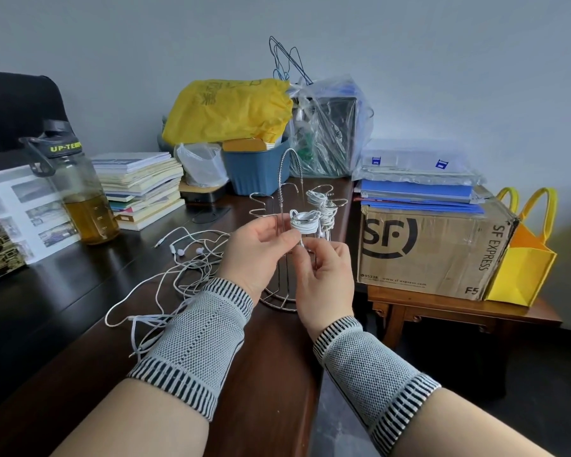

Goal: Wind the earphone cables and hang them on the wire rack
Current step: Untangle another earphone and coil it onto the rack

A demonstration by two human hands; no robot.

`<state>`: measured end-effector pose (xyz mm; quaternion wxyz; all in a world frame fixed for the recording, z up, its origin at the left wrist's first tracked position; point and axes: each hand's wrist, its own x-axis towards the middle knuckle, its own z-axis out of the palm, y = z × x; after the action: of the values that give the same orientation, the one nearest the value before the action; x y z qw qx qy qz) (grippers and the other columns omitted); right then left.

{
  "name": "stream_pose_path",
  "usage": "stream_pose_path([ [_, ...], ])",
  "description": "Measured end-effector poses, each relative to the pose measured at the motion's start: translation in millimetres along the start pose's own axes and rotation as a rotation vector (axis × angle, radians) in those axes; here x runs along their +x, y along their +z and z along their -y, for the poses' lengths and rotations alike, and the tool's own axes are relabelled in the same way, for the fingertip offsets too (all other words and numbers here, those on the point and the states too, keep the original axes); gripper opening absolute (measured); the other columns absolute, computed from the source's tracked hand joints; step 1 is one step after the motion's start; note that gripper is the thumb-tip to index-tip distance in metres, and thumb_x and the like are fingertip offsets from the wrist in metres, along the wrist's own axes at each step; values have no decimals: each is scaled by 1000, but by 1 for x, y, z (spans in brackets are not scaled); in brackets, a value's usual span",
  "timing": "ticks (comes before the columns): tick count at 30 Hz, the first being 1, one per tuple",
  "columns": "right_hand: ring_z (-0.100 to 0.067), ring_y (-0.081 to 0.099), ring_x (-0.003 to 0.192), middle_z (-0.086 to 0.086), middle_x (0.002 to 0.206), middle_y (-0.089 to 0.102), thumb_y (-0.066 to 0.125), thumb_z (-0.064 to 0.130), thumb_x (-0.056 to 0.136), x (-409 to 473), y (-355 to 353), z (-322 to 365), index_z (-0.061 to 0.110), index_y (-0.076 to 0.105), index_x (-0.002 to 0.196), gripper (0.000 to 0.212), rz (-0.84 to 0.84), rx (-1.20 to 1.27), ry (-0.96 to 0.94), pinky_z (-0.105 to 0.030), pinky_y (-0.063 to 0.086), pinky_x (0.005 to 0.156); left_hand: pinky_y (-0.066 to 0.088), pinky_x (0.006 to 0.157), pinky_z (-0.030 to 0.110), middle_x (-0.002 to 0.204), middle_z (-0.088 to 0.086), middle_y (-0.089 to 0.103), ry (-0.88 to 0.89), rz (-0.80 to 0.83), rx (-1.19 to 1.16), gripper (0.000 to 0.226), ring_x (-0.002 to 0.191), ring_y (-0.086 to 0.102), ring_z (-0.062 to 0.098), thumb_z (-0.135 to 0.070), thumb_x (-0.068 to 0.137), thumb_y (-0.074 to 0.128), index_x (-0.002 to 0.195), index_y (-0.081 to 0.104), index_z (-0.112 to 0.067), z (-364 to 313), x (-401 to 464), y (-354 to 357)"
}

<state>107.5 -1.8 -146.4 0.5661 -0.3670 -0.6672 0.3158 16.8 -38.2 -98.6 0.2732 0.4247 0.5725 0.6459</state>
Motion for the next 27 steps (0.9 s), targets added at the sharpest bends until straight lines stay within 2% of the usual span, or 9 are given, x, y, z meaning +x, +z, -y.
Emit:
stream_pose_path([
  [2, 11, 46, 83, 6, 92, 46, 60, 24, 93, 0, 0, 0, 20, 66, 90, 7, -14, 19, -3, 1, 33, 71, 52, 96, 41, 98, 7, 75, -19, 32, -16, 18, 98, 70, 26, -3, 85, 70, 102, 70, -11, 2, 0, 2],
  [4, 9, 47, 79, 10, 91, 44, 60, 23, 93, -1, -1, -2, 20, 64, 88, 7, -14, 15, -5, -2, 34, 69, 52, 95, 40, 96, 8, 75, -26, 31, -21, 17, 95, 70, 24, -2, 85, 70, 101, 69, -7, 4, 1, 5],
  [8, 3, 47, 82, 7, 93, 45, 58, 24, 94, -2, 0, -2, 19, 62, 84, 12, -14, -2, -14, -4, 34, 71, 53, 97, 41, 92, 7, 75, -32, -12, -47, 13, 92, 70, 20, -1, 83, 71, 94, 70, -9, 6, 2, 10],
  [12, -8, 49, 88, 3, 96, 46, 59, 22, 91, -3, -1, -2, 20, 56, 75, 16, -60, -40, -9, -19, 40, 77, 53, 97, 43, 96, 10, 75, -49, -38, -95, 14, 98, 70, 25, -1, 83, 71, 95, 71, -8, 8, 3, 13],
  [16, -16, 49, 95, 7, 91, 44, 60, 21, 86, -4, -1, -1, 20, 55, 67, 20, -62, -109, 44, -20, 36, 73, 53, 96, 46, 98, 11, 75, -53, -53, -116, 15, 102, 69, 30, -1, 84, 71, 98, 71, -7, 8, 3, 15],
  [19, -20, 51, 95, 6, 89, 44, 61, 20, 84, -3, 0, 0, 20, 55, 64, 21, -72, -140, 35, -25, 41, 74, 54, 95, 47, 97, 12, 75, -57, -65, -135, 15, 100, 70, 31, 1, 84, 70, 97, 71, -6, 7, 2, 16],
  [27, -19, 52, 94, 10, 83, 44, 59, 22, 84, -3, -1, -1, 20, 57, 64, 20, -38, -153, 60, -27, 44, 76, 54, 95, 45, 96, 11, 75, -38, -69, -112, 15, 94, 70, 24, 0, 84, 71, 98, 70, -5, 7, 2, 15],
])
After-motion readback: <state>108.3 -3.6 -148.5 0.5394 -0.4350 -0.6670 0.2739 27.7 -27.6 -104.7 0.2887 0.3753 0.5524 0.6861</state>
